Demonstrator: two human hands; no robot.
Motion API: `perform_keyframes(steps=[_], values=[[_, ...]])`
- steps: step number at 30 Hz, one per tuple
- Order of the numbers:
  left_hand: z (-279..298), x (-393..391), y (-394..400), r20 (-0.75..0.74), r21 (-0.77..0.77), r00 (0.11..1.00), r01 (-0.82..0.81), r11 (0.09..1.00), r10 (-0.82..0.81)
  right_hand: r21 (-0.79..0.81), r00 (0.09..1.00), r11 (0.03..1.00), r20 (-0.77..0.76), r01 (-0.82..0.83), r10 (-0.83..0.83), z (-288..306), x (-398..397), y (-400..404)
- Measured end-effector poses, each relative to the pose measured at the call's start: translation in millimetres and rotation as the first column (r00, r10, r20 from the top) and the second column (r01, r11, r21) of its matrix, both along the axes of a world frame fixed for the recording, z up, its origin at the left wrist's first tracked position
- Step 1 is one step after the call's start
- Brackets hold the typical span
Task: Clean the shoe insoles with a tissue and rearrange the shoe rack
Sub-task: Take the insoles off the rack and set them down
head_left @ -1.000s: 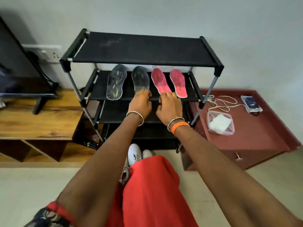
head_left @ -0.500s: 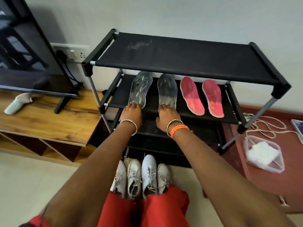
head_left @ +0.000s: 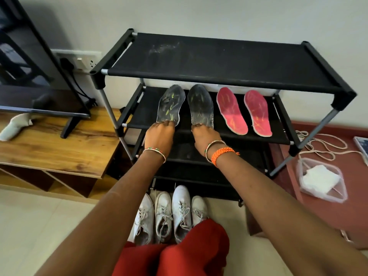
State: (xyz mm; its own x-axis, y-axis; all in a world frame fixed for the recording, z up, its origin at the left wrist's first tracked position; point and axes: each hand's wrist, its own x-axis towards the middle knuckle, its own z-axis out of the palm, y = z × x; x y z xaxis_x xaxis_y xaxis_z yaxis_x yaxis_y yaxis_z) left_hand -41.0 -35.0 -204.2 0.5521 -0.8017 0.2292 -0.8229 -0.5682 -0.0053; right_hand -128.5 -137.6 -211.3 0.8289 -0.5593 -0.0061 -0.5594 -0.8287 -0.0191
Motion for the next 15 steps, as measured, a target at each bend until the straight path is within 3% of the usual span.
perform_keyframes(steps=[9,15], values=[[72,-68,24,-0.027,-0.121,0.99,0.131,0.984,-0.135,-0.259,0.96,0.965,0.256,-0.042,0.11,80,-51,38],[135,-133,55,0.015,-0.199,0.967,0.252,0.947,-0.255,-0.353,0.909,0.934,0.404,0.047,0.106,129,-136,77]])
